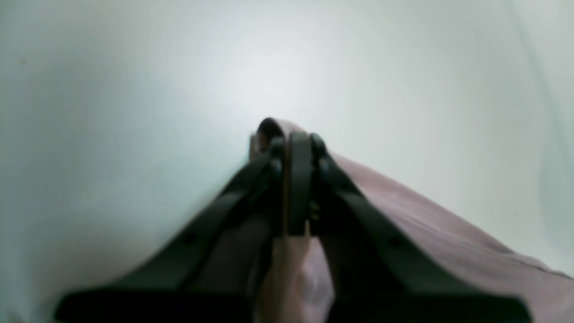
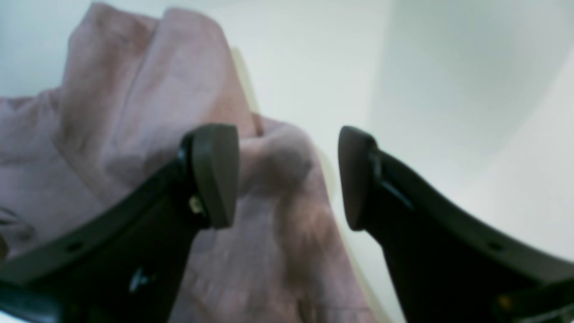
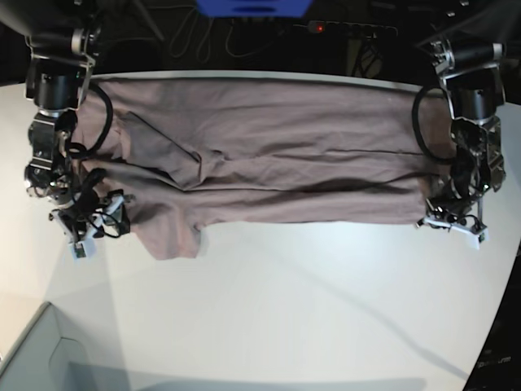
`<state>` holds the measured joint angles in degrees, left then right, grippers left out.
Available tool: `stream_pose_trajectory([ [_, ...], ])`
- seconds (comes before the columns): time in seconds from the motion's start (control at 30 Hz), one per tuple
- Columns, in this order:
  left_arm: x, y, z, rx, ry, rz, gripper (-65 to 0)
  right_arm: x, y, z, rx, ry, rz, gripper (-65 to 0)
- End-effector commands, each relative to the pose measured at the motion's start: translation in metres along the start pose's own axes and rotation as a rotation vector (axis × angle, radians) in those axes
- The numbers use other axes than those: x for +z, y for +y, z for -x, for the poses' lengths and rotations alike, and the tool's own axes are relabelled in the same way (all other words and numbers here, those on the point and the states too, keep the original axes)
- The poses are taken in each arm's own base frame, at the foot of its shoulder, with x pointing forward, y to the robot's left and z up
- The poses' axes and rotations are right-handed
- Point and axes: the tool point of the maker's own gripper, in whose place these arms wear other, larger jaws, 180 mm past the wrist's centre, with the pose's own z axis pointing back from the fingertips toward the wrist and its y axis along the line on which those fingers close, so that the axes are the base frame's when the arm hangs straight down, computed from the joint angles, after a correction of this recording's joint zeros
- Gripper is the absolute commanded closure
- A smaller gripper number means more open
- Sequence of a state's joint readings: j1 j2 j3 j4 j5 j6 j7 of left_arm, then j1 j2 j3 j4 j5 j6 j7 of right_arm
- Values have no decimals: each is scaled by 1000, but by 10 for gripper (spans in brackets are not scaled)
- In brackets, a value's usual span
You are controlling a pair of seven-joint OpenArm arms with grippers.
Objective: Layout the t-shirt on the table in an organized manner, then fold the t-shirt properly
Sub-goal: 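Lift the hem with both grippers and fold it toward the collar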
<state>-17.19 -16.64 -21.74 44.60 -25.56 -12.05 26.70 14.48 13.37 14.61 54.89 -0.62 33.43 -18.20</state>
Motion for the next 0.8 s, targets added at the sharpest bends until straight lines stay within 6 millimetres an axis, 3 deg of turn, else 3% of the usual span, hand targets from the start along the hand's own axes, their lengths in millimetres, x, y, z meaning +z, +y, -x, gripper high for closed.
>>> stream_pose_trajectory([
  [0.0,2,-4,-28,-10,-65,13,-2,-1,-7,-19,3,-42,-2,-355],
  [0.3,2,-4,-28,-10,-67,13,-2,-7,-8,3,-37,18,-12,-340],
  [0.4,2,-4,-29,-10,-68,13,-2,-9,-5,2,-27,21,-20,-248],
  [0.53,2,-4,-29,-9,-72,14,-2,-13,8,-1,19,32,-50,-19],
  [0.77,3,-10,-41,-9,-96,25,-2,-14,-4,-35,20,-30,-26,0],
])
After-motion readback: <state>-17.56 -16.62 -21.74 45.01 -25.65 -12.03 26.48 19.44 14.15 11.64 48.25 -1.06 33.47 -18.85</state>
